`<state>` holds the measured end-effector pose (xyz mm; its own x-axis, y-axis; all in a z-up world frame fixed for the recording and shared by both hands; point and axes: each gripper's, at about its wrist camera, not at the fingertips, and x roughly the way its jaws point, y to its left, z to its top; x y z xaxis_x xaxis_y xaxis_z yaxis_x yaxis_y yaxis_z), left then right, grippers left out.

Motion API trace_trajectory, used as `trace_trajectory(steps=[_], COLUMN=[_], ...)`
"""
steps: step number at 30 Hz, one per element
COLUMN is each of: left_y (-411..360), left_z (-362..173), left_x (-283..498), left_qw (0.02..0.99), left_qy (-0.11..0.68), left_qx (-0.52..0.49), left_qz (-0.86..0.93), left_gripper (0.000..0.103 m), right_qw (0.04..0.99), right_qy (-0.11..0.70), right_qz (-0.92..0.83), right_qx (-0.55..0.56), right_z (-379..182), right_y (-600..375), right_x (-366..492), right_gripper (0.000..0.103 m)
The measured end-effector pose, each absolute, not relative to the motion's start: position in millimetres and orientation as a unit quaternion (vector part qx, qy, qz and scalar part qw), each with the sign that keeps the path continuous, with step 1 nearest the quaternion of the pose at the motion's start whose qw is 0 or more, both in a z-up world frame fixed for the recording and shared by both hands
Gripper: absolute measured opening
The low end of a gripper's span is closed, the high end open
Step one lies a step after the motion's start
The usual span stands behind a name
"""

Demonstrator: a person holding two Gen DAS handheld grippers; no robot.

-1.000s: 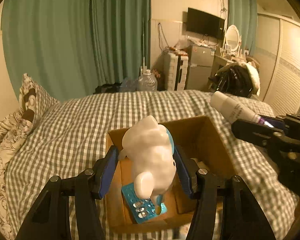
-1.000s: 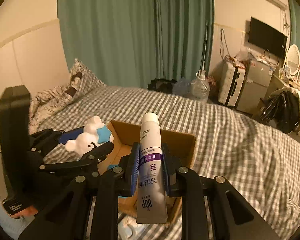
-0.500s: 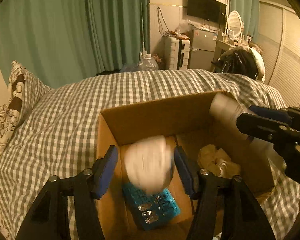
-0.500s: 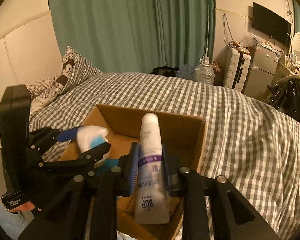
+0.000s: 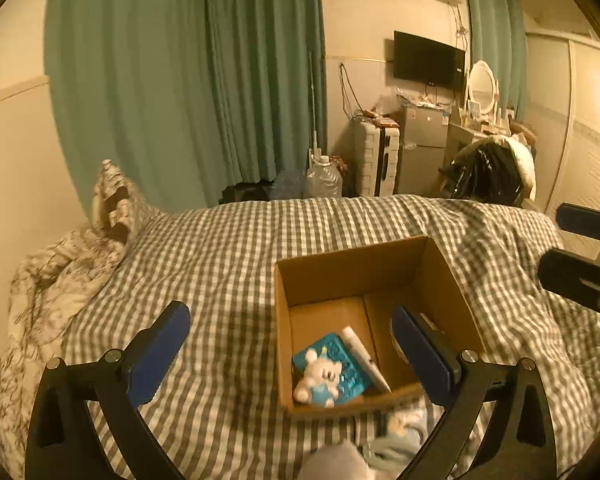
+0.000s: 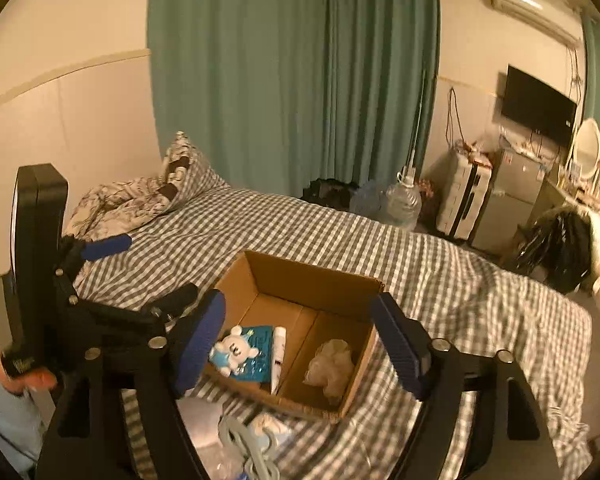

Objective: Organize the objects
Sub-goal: 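Release the plush toy into the box with the left tool while the right tool releases the toothpaste, then grasp the white sock with the left tool while the right tool grasps the floss jar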

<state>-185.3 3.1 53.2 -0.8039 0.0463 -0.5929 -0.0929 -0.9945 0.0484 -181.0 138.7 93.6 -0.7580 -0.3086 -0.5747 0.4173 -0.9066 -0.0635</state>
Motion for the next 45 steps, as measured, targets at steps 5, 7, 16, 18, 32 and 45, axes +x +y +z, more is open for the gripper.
trace_trajectory(steps=[5, 7, 16, 18, 32, 45], left_y=[-8, -12, -27, -25, -23, -10], left_z=[47, 34, -48, -67, -114, -113], left_x=[-144, -125, -76, -69, -67, -85], left_qw=[0.028, 0.024, -0.018, -0.025, -0.018, 0.008], left_qy=[0.036, 0.034, 0.011, 0.021, 0.022, 0.012], left_qx=[-0.326, -0.337, -0.389, -0.405, -0.452, -0.468], left_qz=[0.944, 0.941, 0.921, 0.914, 0.892, 0.884], left_gripper=[0.103, 0.103, 0.103, 0.103, 0.103, 0.103], right_qw=[0.197, 0.197, 0.200, 0.206, 0.211, 0.191], right_qy=[0.103, 0.110, 0.155, 0.155, 0.197, 0.162], right_qz=[-0.930, -0.925, -0.882, -0.872, -0.826, -0.871], right_qx=[0.294, 0.306, 0.397, 0.416, 0.485, 0.424], right_z=[85, 72, -40, -63, -136, -77], right_y=[143, 143, 127, 124, 91, 117], right_x=[-144, -133, -109, -106, -115, -126], right_gripper=[0.092, 0.094, 0.094, 0.094, 0.085, 0.065])
